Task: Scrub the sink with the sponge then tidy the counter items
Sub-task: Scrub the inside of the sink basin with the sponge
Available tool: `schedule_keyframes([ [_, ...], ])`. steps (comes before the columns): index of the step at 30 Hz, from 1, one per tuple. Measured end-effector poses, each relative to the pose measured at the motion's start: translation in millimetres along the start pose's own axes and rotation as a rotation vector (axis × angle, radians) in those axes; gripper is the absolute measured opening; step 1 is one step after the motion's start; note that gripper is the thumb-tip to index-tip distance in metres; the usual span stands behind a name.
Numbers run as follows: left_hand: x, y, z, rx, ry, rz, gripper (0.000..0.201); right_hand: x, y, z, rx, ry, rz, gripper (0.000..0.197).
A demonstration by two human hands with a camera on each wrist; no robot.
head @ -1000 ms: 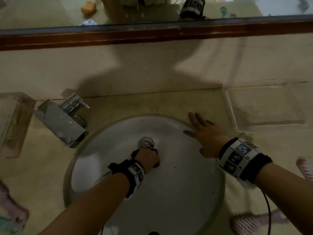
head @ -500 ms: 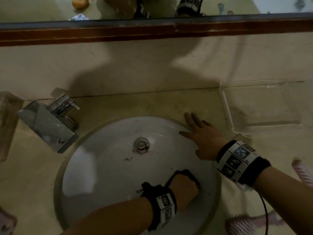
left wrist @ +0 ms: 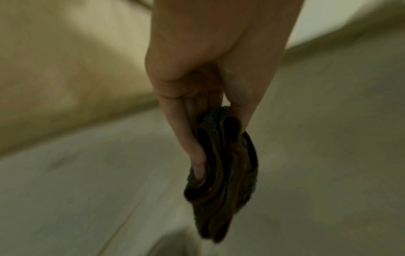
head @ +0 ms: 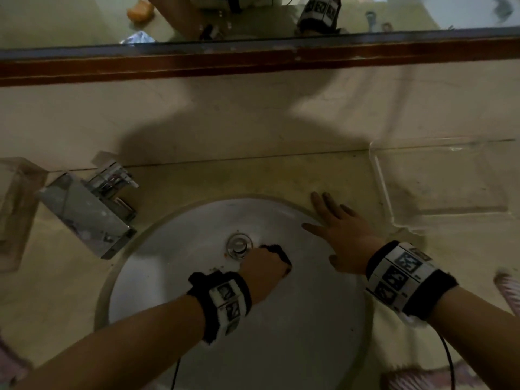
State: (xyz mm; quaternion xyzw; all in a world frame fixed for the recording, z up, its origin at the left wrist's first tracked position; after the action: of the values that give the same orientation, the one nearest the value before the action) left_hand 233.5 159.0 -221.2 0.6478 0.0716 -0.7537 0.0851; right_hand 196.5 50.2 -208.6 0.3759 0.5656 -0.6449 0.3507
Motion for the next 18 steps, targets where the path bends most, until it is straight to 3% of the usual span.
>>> schedule_keyframes([
  [1, -7, -11, 11, 0.082, -0.048, 0.029, 0.078, 0, 0, 0, -0.002, -0.007, -0.005, 0.084],
  [2, 4, -23, 15, 0.137, -0.017, -0.001, 0.075, -1, 0, 1, -0.002, -0.010, -0.009, 0.084],
  [3, 12, -34, 19, 0.178, 0.037, -0.035, 0.064, -1, -1, 1, -0.004, -0.010, -0.014, 0.084],
  [5, 36, -62, 11, 0.258, 0.069, -0.229, 0.047, -1, 0, 0, -0.002, -0.007, -0.019, 0.084],
  [8, 54, -93, -18, 0.255, 0.143, -0.436, 0.022, 0, 0, 0, 0.000, -0.018, -0.016, 0.084],
  [12, 67, -116, -50, 0.306, 0.205, -0.524, 0.030, 1, 0, 0, -0.003, -0.026, -0.017, 0.084],
  [15, 77, -125, -65, 0.212, 0.212, -0.525, 0.042, 2, -1, 1, -0.001, -0.027, -0.013, 0.084],
  [18, 83, -120, -77, 0.183, 0.247, -0.518, 0.039, 1, -1, 0, 0.000, -0.020, -0.015, 0.084],
])
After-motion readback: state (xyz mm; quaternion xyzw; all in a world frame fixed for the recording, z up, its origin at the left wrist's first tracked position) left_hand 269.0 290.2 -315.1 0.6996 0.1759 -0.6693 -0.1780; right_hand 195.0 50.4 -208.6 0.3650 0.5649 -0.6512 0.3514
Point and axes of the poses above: each hand's wrist, its own y-axis towards the middle knuckle, its own x-axis out of the palm, z = x × y, the point moved 7 cm from there along y, towards the middle knuckle, and after that the axes turned 15 degrees about z, right-handed, at the moved point
